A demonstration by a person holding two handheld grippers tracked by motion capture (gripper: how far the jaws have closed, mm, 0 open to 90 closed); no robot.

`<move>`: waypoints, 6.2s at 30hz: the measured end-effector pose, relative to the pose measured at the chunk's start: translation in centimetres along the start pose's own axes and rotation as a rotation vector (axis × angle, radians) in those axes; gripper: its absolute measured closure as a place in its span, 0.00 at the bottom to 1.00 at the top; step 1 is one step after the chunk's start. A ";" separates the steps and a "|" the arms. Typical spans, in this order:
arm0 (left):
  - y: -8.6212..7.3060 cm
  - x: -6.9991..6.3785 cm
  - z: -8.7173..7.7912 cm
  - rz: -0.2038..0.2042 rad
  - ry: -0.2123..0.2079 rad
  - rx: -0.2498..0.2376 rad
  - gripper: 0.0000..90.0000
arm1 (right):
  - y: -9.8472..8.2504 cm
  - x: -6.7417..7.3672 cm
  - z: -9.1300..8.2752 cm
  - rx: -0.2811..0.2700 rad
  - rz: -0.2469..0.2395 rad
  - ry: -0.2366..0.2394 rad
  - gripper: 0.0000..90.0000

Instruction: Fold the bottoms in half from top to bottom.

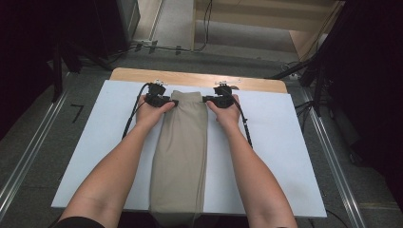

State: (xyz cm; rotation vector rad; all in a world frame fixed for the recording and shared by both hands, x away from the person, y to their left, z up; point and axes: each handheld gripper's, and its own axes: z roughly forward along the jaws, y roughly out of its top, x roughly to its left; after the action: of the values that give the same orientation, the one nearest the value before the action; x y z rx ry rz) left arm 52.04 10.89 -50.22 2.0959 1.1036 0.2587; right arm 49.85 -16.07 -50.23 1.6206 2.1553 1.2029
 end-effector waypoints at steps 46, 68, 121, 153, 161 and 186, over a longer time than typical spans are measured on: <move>2.7 0.1 -4.0 0.034 -0.117 -0.138 0.91 | 2.2 2.5 -1.4 -0.110 -0.150 0.018 0.93; -8.4 -8.4 -16.9 0.314 -0.277 -0.304 0.90 | -9.2 10.2 -14.8 -0.297 -0.356 0.211 0.92; -15.9 -6.5 -14.5 0.064 -0.226 -0.023 0.53 | -16.8 9.4 -11.8 0.029 -0.236 0.047 0.48; -10.7 -8.7 -12.9 0.099 -0.304 -0.102 0.95 | -14.5 7.1 -16.0 -0.032 -0.216 0.045 0.96; -5.5 -8.0 -11.9 0.099 -0.291 -0.148 0.94 | -9.3 5.0 -16.5 -0.085 -0.250 -0.020 0.96; -0.2 -4.9 -7.6 0.033 -0.179 -0.131 0.41 | -3.6 -0.4 -13.2 -0.079 -0.119 -0.028 0.52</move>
State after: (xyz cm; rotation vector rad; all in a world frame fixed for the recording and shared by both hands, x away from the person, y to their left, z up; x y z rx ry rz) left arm 45.25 11.11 -44.25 1.9801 0.9220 0.1517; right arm 39.73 -23.08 -44.23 1.4475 2.1254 1.2071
